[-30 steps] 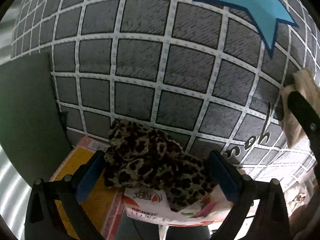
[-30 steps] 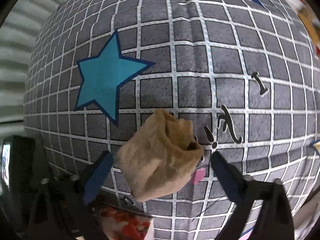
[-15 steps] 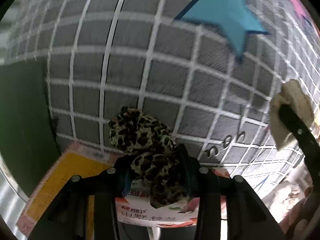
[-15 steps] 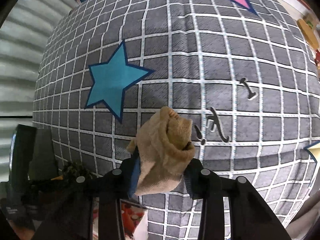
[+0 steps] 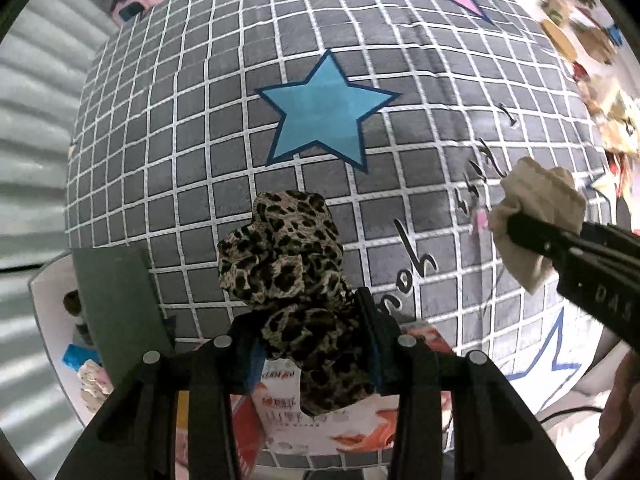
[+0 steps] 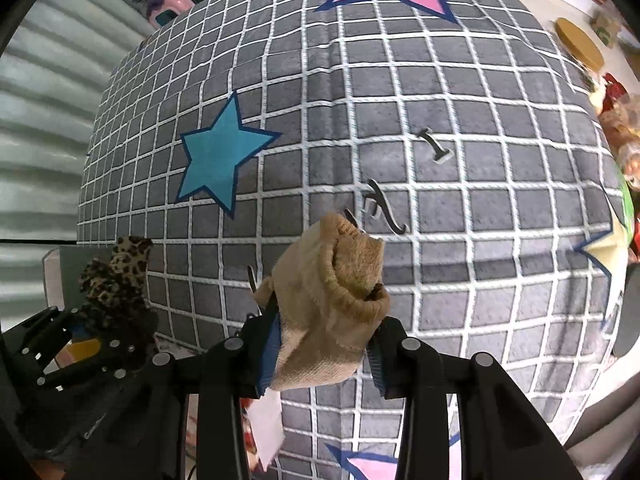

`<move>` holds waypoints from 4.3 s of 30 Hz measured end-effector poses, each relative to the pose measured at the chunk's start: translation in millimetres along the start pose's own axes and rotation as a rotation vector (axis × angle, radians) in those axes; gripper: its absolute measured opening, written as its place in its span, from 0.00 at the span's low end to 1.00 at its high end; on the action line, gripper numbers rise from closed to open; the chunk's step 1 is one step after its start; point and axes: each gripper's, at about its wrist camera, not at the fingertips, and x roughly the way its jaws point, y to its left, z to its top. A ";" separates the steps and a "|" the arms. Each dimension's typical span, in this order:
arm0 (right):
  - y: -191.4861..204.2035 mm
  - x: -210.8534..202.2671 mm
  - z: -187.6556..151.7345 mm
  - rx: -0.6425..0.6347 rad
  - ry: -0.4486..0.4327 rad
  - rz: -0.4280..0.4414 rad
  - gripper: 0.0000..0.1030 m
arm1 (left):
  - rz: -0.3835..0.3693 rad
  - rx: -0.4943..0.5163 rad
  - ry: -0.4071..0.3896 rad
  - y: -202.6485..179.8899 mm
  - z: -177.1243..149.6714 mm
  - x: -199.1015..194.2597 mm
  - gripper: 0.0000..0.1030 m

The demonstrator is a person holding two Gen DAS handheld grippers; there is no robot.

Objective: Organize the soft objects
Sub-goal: 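Lift the leopard scrunchie and beige sock and carry both over the white box, then hold the leopard scrunchie and beige sock above the box, lowering them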

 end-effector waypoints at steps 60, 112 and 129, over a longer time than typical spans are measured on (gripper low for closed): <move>170.7 -40.4 -186.7 -0.158 0.003 -0.048 0.38 | -0.058 0.174 -0.271 69.3 -189.7 -90.9 0.42; 412.2 -17.0 -106.3 -0.647 -0.035 0.036 0.38 | 0.009 -0.490 -0.217 285.8 -182.0 -52.9 0.42; 409.9 1.1 -89.4 -0.607 0.005 0.030 0.38 | -0.001 -0.513 -0.164 288.6 -168.3 -36.6 0.42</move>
